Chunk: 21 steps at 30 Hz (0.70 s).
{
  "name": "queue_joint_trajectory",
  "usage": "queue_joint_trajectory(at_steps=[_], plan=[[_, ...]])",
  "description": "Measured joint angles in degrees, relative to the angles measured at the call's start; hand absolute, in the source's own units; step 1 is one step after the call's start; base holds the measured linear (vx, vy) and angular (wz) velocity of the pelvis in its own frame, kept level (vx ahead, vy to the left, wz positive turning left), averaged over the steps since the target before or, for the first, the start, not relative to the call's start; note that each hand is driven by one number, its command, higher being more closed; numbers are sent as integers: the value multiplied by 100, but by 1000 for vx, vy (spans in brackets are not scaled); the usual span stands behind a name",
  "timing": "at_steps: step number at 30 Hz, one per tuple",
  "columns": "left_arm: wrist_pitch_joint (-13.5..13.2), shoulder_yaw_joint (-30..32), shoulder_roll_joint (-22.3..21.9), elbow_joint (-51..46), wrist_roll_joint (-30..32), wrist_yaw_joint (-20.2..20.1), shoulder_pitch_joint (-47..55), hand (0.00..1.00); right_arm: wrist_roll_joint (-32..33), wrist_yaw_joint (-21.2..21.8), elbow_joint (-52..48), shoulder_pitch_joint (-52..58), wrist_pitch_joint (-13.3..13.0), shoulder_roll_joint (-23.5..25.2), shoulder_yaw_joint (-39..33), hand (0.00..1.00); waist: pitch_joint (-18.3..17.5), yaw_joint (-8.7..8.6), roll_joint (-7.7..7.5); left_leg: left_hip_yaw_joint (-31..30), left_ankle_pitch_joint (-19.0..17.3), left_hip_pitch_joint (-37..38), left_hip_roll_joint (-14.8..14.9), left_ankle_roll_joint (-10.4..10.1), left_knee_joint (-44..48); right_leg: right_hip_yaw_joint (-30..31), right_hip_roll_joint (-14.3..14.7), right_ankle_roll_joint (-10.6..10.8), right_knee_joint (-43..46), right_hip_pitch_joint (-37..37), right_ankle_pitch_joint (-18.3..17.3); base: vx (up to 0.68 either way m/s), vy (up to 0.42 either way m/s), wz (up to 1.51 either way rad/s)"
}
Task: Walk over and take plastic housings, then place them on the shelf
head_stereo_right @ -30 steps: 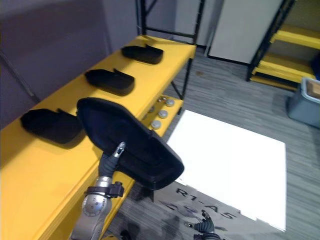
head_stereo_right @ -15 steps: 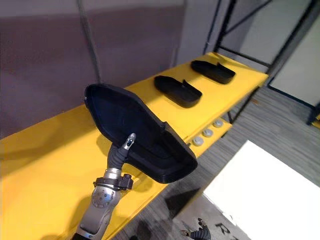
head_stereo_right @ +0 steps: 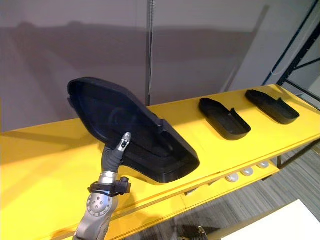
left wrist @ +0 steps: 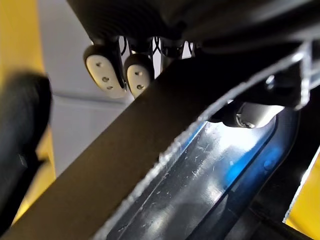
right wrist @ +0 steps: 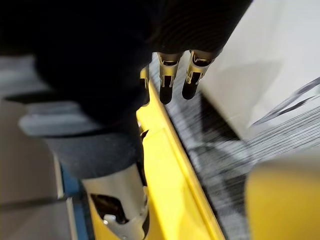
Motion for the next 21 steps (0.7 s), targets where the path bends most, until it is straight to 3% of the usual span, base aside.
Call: queue_joint_trajectory(at_steps=[2,3,5,7,9,10,11,12,13,15,19,21], plan=[[4,128,-6,-47,-3,15,81,100,-4,-3,-5,-26,0,3,75,0,28,34,-30,-89,15,-196,-20,-75,252,-192,-58,-1,10,49,0,-8,-7,55],[4,162,-15,-95,-4,31,87,100,-4,-8,-5,-53,0,-9,67,0,70,39,-87,-6,-86,-271,12,-247,370,-215,-97,-11,2,44,7,-47,24,52],[-20,337,-83,-207,-18,107,85,100,-20,-44,3,-260,4,-67,77,0,108,38,-71,1084,-558,-709,916,-269,1612,-397,-139,-24,47,-33,4,-54,41,28],[-8,375,-81,-158,-32,133,90,100,-23,-77,41,-333,-1,-150,80,0,108,15,-93,1346,-632,-672,1544,-250,1966,-445,-314,-19,34,-65,1,-56,132,5],[-30,273,-92,-74,-61,158,77,100,-25,-137,349,-404,0,-295,53,0,29,-121,5,1154,-613,-589,1942,-287,1830,-600,-531,231,-52,-73,-16,-76,307,27],[-35,208,-98,-3,-65,157,55,100,-27,-148,466,-427,4,-329,30,0,-16,-189,70,1037,-579,-569,1983,-310,1614,-646,-587,314,-59,-85,-20,5,399,54],[-35,109,-152,118,-66,161,26,100,-27,-172,642,-418,9,-417,23,0,-110,-293,230,854,-244,-503,2015,-398,1120,-763,-614,455,-75,-101,16,72,483,63],[-33,65,-70,311,-70,170,-80,100,-21,-175,901,-518,37,-416,-90,0,-192,-407,248,718,-319,-517,1796,-1027,770,-782,-764,593,-158,-161,115,106,572,57],[-2,121,-5,491,-83,228,-155,100,-23,-171,977,-576,44,-335,-86,0,-146,-440,115,721,-240,-547,1550,-893,708,-750,-929,588,-417,-121,477,91,468,40],[6,220,175,626,-130,302,-270,100,-23,-172,1140,-755,43,-224,-83,0,-53,-385,57,725,-319,-607,1408,-755,863,-730,-1045,654,-700,-12,1022,49,426,8],[-1,213,364,633,-128,329,-405,100,-55,-161,1125,-955,45,-82,220,0,52,-219,40,891,-392,-648,1386,-633,1063,-591,-1114,528,-461,-217,1284,-29,235,-13],[1,183,354,629,-123,326,-413,100,-70,-131,1064,-978,47,-52,288,0,64,-216,32,948,-423,-691,1341,-586,1121,-545,-1158,507,-196,-377,1300,-92,164,-11]])
